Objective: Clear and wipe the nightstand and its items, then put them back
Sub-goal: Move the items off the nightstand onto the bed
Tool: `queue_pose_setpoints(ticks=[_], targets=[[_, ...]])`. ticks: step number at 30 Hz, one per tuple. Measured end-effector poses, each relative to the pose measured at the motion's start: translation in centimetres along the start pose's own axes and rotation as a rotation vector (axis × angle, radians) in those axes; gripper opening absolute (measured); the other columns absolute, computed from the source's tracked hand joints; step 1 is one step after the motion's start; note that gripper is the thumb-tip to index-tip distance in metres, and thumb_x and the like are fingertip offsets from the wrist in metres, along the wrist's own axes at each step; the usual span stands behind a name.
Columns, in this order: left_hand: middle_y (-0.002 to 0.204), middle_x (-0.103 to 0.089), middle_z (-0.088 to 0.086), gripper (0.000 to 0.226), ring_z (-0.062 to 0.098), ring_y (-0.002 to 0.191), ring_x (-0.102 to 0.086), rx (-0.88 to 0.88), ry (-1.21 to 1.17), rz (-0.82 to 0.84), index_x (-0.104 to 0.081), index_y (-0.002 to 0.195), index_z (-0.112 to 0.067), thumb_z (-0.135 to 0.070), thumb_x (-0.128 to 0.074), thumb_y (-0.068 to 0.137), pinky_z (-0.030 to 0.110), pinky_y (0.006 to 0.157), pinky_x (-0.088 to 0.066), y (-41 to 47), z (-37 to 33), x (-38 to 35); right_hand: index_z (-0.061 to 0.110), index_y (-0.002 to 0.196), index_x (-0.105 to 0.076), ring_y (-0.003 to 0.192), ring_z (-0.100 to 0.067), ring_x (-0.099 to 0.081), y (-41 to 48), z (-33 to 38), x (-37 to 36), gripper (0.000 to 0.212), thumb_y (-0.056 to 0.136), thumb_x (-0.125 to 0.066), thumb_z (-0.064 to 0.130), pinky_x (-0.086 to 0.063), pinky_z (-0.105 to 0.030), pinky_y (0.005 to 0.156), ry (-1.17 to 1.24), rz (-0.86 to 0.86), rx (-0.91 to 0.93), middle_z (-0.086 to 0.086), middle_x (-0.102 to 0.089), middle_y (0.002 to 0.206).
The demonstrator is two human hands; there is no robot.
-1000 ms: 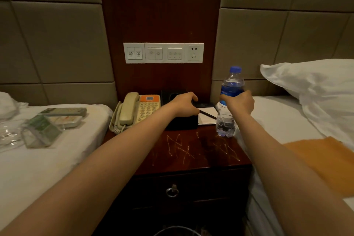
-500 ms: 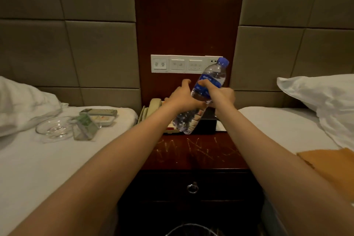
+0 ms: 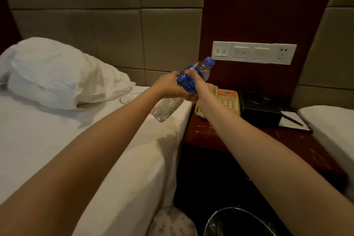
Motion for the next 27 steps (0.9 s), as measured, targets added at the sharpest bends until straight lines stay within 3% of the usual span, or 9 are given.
queue_pose_setpoints(ticks=[4, 11, 17, 20, 22, 24, 25, 27], targets=[[0.108, -0.067, -0.001, 0.053, 0.018, 0.099, -0.063, 0.043, 0.059, -0.040, -0.059, 0.116, -0.020, -0.037, -0.078, 0.069, 0.030, 0.086, -0.048, -1.9, 3.9, 3.2, 0.004, 0.113, -0.053, 0.078, -0.022, -0.065, -1.1, -2.2, -5.1, 0.064, 0.063, -0.083, 0.031, -0.057, -0.041, 0.081, 0.044, 0.139, -0.080, -0.006, -0.062, 0.086], [0.117, -0.065, 0.003, 0.063, 0.022, 0.105, -0.060, 0.279, 0.163, -0.034, -0.055, 0.126, -0.019, -0.035, -0.078, 0.070, 0.030, 0.088, -0.045, -5.4, 12.5, 7.7, 0.003, 0.120, -0.052, 0.092, -0.027, -0.068, -3.7, -7.2, -14.3, 0.069, 0.066, -0.082, 0.035, -0.057, -0.044, 0.079, 0.030, 0.353, -0.201, -0.012, -0.067, 0.110], [0.122, -0.062, 0.007, 0.067, 0.026, 0.110, -0.059, 0.461, 0.331, 0.000, -0.053, 0.131, -0.019, -0.040, -0.076, 0.071, 0.033, 0.092, -0.044, -7.7, 18.9, 9.4, -0.002, 0.126, -0.047, 0.092, -0.033, -0.066, -5.4, -11.6, -20.2, 0.065, 0.082, -0.069, 0.039, -0.054, -0.031, 0.041, -0.120, 0.523, -0.279, -0.020, -0.062, 0.117], [0.120, -0.062, 0.006, 0.073, 0.025, 0.109, -0.059, 0.535, 0.448, 0.019, -0.052, 0.130, -0.022, -0.045, -0.077, 0.065, 0.033, 0.090, -0.046, -7.8, 21.4, 10.0, -0.004, 0.120, -0.050, 0.055, -0.022, -0.057, -5.9, -13.0, -22.0, 0.051, 0.091, -0.057, 0.037, -0.037, -0.015, 0.026, -0.222, 0.549, -0.280, -0.019, -0.061, 0.085], [0.120, -0.062, 0.005, 0.077, 0.026, 0.108, -0.059, 0.576, 0.492, 0.035, -0.051, 0.130, -0.023, -0.044, -0.078, 0.062, 0.032, 0.088, -0.048, -7.8, 22.7, 10.0, -0.006, 0.122, -0.049, 0.048, -0.021, -0.057, -6.0, -13.8, -22.9, 0.045, 0.094, -0.056, 0.028, -0.049, -0.019, 0.040, -0.229, 0.558, -0.269, -0.021, -0.060, 0.085], [0.121, -0.062, 0.005, 0.082, 0.026, 0.108, -0.060, 0.618, 0.534, 0.078, -0.050, 0.132, -0.023, -0.046, -0.079, 0.058, 0.034, 0.089, -0.050, -7.6, 24.0, 9.6, -0.005, 0.128, -0.046, 0.070, -0.027, -0.064, -6.1, -14.8, -23.3, 0.042, 0.093, -0.055, 0.017, -0.057, -0.033, 0.068, -0.260, 0.562, -0.247, -0.026, -0.061, 0.111], [0.123, -0.061, 0.005, 0.088, 0.027, 0.109, -0.059, 0.633, 0.541, 0.103, -0.049, 0.134, -0.023, -0.049, -0.079, 0.055, 0.035, 0.090, -0.050, -7.4, 24.7, 9.2, -0.004, 0.130, -0.045, 0.078, -0.029, -0.064, -6.1, -15.3, -23.3, 0.042, 0.092, -0.055, 0.012, -0.056, -0.038, 0.071, -0.285, 0.566, -0.238, -0.026, -0.060, 0.115], [0.128, -0.058, 0.006, 0.101, 0.028, 0.113, -0.058, 0.669, 0.557, 0.149, -0.046, 0.137, -0.023, -0.056, -0.077, 0.046, 0.038, 0.094, -0.049, -7.1, 25.7, 8.6, -0.005, 0.129, -0.045, 0.069, -0.027, -0.060, -6.2, -15.6, -23.1, 0.040, 0.091, -0.053, 0.005, -0.055, -0.039, 0.070, -0.304, 0.577, -0.216, -0.021, -0.061, 0.098]])
Point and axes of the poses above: each hand's wrist, its own y-axis towards the middle knuckle, its own x-axis out of the back of the hand, z = x × y, the point moved 5 cm from there along y, towards the middle knuckle
